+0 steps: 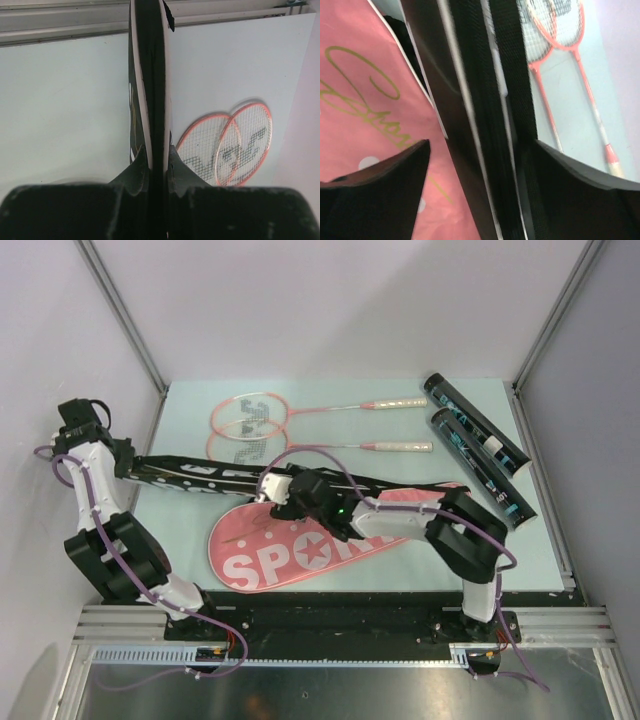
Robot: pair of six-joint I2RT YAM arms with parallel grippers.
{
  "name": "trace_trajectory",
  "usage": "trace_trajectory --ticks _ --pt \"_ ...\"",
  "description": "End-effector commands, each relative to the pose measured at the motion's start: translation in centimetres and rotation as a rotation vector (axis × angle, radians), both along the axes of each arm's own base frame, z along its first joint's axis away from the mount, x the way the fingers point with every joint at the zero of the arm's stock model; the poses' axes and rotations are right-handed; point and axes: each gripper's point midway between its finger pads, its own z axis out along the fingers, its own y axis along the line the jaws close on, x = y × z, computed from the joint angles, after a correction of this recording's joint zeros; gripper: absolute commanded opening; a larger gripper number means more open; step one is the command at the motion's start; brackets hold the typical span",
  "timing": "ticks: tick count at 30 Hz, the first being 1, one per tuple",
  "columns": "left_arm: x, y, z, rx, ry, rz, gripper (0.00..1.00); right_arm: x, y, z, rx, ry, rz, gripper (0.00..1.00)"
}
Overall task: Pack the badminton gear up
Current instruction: Zip the racket bag at the center of the board.
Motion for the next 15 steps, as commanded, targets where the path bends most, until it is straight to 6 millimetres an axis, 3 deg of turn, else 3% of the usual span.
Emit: trace_trajectory --ticks 1,3,4,5,6,7,9,10,12,15 --pt "-1.2 0.8 0.5 0.061 0.013 -0.004 0.12 2.3 2.5 3.7 -0.028 -0.206 -0.046 0.78" --pt "-1.4 0.5 0.7 0.062 0.008 -0.020 0.16 3.4 1.7 4.7 -0.018 -0.252 -0.140 0.56" --pt "-1.4 0.3 0.6 0.062 0.011 -0.031 0.18 3.6 1.3 5.2 -0.021 -0.264 -0.159 0.36" --pt "-1.5 0.2 0.6 0.068 0.014 -0.054 0.20 3.8 1.1 6.1 -0.021 -0.281 -0.149 0.29" --pt "-1.5 -0.2 0.8 0.062 0.003 -0.074 0.27 3.7 0.9 6.2 -0.041 -0.280 -0.126 0.17" --pt "-1.7 -0.6 0.3 0.050 0.010 -0.092 0.45 3.6 0.9 6.1 -0.070 -0.282 -0.089 0.11" --pt "-1.8 -1.3 0.1 0.051 0.006 -0.135 0.73 3.8 0.7 6.4 -0.113 -0.293 -0.010 0.01" --pt "-1.9 -1.9 -0.3 0.043 0.008 -0.164 0.93 4.0 0.5 6.4 -0.125 -0.294 0.007 0.00" --pt "-1.7 -3.0 -0.1 0.080 0.008 -0.270 1.00 4.6 -0.3 6.3 -0.142 -0.274 0.049 0.00" --pt "-1.3 -5.9 1.6 0.158 -0.034 -0.464 1.00 5.4 -1.7 5.4 -0.168 -0.224 0.091 0.00"
